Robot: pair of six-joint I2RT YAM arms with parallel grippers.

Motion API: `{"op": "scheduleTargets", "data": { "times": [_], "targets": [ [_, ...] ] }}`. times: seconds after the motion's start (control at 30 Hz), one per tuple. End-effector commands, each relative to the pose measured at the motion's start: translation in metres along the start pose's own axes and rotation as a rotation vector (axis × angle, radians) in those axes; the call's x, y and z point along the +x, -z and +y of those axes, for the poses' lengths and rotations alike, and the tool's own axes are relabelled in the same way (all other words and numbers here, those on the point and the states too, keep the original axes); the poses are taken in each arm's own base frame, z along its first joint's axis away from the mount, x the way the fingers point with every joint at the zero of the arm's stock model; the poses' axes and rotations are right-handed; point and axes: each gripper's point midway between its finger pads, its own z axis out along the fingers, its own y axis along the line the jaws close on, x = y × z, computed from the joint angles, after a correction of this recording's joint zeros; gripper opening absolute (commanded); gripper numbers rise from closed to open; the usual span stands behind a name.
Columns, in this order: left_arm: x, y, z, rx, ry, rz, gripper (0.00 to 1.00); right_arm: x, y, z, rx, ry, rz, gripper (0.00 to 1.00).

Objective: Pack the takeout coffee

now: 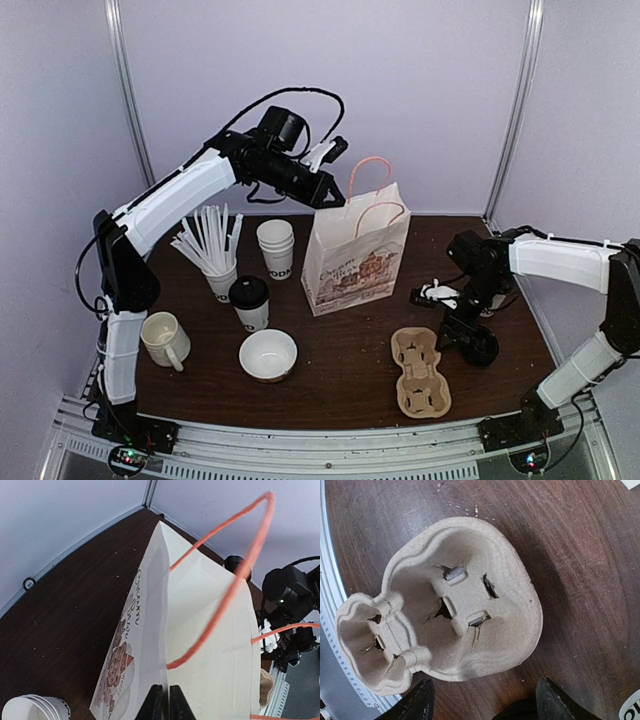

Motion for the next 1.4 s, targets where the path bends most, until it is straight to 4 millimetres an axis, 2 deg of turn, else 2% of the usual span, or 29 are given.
{"op": "scheduleTargets", "data": {
  "times": [0.0,0.1,0.17,0.33,0.37,0.4,0.43,0.47,0.53,0.67,0.8,0.87,1.0,1.07,1.2,1.37],
  "targets": [
    [-0.015,0.002,0.013,-0.045,-0.025,-0.054,0.11,-0.015,-0.009,-0.015,0.029,-0.045,-0.010,0.73],
    [-0.016,0.003,0.019,-0.076,-0.024,-0.056,0.28,-0.019,-0.013,-0.012,-0.010,-0.055,-0.007,0.73],
    [-0.018,0.006,0.020,-0.091,-0.024,-0.064,0.36,-0.022,-0.016,-0.014,-0.013,-0.062,-0.004,0.73],
    [-0.032,0.033,0.017,-0.142,-0.039,-0.117,0.57,-0.029,-0.021,-0.038,0.061,-0.116,0.035,0.69],
    [-0.038,0.046,0.012,-0.148,-0.054,-0.143,0.64,-0.031,-0.022,-0.043,0.072,-0.124,0.039,0.67],
    [-0.039,0.052,0.010,-0.153,-0.068,-0.153,0.83,-0.035,-0.023,-0.048,0.082,-0.129,0.042,0.65],
    [-0.040,0.061,0.007,-0.161,-0.080,-0.165,0.92,-0.038,-0.024,-0.052,0.087,-0.134,0.046,0.61],
    [-0.039,0.070,0.007,-0.176,-0.090,-0.169,0.94,-0.042,-0.026,-0.056,0.085,-0.139,0.053,0.56],
    [-0.038,0.087,0.005,-0.210,-0.106,-0.180,0.95,-0.048,-0.029,-0.064,0.092,-0.149,0.064,0.50],
    [-0.039,0.123,0.001,-0.279,-0.108,-0.236,0.97,-0.057,-0.031,-0.088,0.168,-0.170,0.066,0.48],
    [-0.034,0.152,0.000,-0.336,-0.116,-0.279,0.97,-0.066,-0.025,-0.102,0.186,-0.179,0.052,0.48],
    [-0.029,0.161,0.002,-0.365,-0.119,-0.287,0.97,-0.073,-0.020,-0.112,0.229,-0.172,0.034,0.48],
    [-0.015,0.169,0.004,-0.390,-0.112,-0.280,0.98,-0.085,-0.016,-0.139,0.287,-0.175,0.020,0.49],
    [-0.010,0.171,0.003,-0.390,-0.108,-0.274,0.97,-0.092,-0.012,-0.146,0.300,-0.182,0.011,0.49],
    [-0.003,0.176,0.001,-0.390,-0.103,-0.263,0.98,-0.095,0.013,-0.136,0.303,-0.180,-0.019,0.50],
    [0.007,0.182,0.010,-0.453,-0.118,-0.254,0.98,-0.082,0.049,-0.097,0.271,-0.181,-0.079,0.53]
  ]
}}
